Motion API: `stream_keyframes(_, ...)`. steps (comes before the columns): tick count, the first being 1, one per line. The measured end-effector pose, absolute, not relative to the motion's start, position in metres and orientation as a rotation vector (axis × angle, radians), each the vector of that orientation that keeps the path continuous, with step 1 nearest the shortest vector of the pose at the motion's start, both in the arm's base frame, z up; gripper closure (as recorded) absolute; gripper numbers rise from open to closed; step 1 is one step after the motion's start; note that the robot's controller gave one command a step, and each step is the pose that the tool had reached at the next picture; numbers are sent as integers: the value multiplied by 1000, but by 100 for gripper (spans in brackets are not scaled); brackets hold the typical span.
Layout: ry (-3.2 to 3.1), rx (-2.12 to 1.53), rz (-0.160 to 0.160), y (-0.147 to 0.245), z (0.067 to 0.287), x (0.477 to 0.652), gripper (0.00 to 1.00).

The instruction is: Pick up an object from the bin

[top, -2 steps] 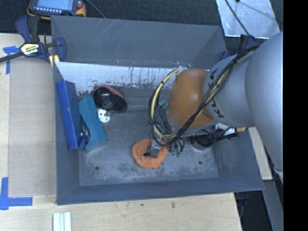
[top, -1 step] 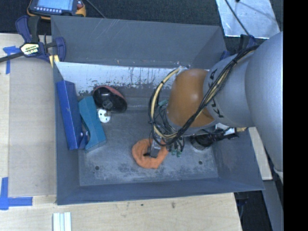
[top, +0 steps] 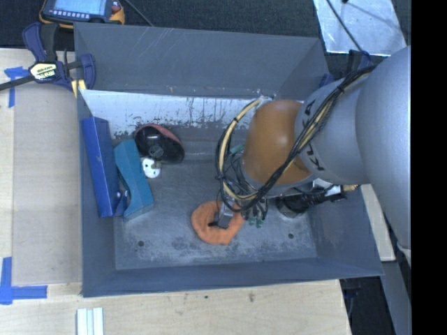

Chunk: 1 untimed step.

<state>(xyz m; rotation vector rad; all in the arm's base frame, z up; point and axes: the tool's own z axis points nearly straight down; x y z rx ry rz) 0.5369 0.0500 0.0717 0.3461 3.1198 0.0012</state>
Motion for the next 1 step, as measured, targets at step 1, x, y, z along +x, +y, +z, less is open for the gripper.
stream_keyframes(1,3120,346,1,50,72,537,100)
